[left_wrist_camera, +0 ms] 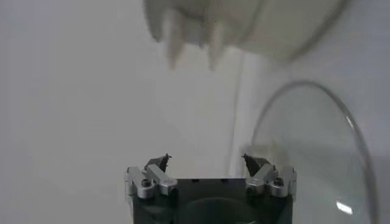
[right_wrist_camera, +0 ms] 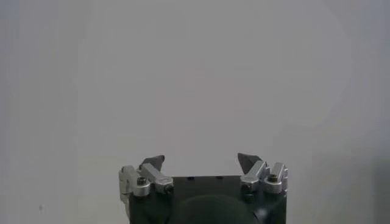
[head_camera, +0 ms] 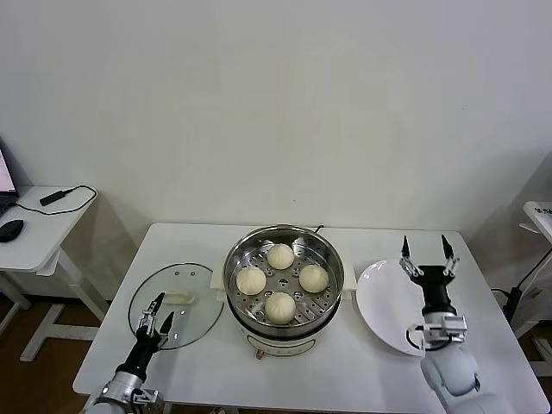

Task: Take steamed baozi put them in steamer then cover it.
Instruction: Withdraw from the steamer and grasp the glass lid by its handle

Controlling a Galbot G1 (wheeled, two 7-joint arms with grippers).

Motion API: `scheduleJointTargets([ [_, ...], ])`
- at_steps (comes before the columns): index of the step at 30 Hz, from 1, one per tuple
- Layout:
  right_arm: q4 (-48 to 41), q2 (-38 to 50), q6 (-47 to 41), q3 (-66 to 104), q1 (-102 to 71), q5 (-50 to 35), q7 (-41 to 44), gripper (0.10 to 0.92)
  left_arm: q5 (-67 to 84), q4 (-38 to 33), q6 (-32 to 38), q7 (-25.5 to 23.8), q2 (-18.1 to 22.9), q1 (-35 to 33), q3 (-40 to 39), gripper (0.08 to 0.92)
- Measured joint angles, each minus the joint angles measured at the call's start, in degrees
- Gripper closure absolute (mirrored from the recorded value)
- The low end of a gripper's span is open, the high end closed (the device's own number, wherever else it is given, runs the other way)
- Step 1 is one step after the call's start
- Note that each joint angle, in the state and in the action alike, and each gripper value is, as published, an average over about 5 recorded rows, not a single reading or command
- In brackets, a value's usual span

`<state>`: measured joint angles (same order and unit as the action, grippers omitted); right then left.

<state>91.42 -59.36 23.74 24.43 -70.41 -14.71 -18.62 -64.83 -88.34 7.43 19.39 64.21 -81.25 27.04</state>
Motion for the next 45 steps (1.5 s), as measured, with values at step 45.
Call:
scheduleJointTargets([
  [45,-1.72,-5.87,0.86,6.18,-6.86,3.87,0.55,0.203,-5.77,12.04,-3.62,1.84,1.45,14.69,-6.09,0.177],
])
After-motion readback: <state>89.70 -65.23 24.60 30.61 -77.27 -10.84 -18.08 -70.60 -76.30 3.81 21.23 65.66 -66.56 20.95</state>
